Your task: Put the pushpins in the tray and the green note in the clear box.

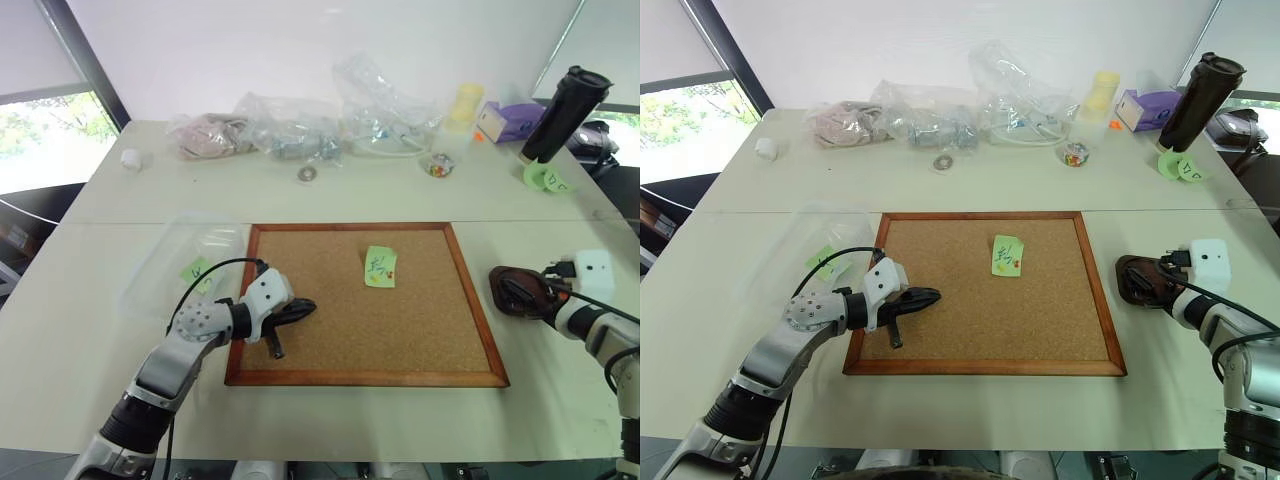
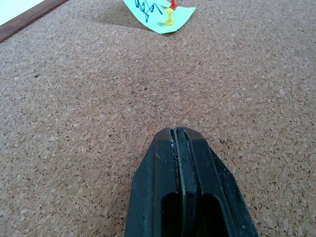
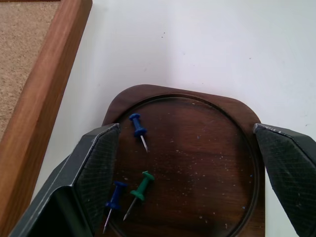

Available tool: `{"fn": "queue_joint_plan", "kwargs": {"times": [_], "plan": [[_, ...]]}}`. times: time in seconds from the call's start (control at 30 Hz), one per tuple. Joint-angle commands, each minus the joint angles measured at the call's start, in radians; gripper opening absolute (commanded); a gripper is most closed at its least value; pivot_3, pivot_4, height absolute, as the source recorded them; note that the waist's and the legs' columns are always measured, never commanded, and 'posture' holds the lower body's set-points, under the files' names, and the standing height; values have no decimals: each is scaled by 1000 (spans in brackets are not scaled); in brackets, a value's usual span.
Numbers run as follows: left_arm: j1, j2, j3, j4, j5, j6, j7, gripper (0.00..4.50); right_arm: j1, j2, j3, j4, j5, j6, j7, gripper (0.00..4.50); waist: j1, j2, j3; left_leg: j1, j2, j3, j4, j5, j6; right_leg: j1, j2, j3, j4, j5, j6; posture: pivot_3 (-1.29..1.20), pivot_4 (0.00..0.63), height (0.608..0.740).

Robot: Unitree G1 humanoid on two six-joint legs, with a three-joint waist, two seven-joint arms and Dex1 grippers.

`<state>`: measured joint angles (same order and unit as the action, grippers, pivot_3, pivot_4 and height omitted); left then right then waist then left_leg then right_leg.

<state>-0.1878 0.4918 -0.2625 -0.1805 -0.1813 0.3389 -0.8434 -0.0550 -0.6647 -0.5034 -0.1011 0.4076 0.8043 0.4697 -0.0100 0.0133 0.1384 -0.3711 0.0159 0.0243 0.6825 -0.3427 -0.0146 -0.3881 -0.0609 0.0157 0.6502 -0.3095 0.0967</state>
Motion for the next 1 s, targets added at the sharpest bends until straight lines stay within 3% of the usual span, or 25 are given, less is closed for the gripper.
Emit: {"fn": "queue_joint_plan", "kwargs": {"times": [0.03,0.3,0.47,0.57,0.97,1.0], "plan": [[38,11,-57,32,26,45,-16,0,0,-35,-44,-143,89,50,50,4405,-1,0,0,0,0,0,0,0,0,0,0,0,0,0,0,0,150,740],[31,10,-58,44,26,37,-22,0,-41,-79,100,-391,235,135,154,4405,-1,-1,0,0,0,0,0,0,0,0,0,0,0,0,0,0,150,740],[36,5,-56,51,27,34,-16,0,-147,-47,374,-357,130,111,124,4405,-1,-2,0,0,0,-1,0,0,0,0,0,0,0,0,0,0,150,740],[39,4,-55,51,29,31,-12,0,-190,-23,459,-306,85,84,117,4405,1,-3,0,-1,0,-1,0,0,0,-1,-1,0,-1,0,0,0,150,740],[63,10,-47,28,28,36,8,0,-263,36,567,-191,-4,8,125,4405,-3,-4,0,-1,0,-1,0,0,0,-1,-1,0,-1,0,0,0,150,740],[65,10,-47,27,28,36,9,0,-264,38,570,-186,-9,4,125,3873,-3,-4,0,-1,0,-1,0,0,1,-1,-1,0,-1,0,0,0,150,740]]}}
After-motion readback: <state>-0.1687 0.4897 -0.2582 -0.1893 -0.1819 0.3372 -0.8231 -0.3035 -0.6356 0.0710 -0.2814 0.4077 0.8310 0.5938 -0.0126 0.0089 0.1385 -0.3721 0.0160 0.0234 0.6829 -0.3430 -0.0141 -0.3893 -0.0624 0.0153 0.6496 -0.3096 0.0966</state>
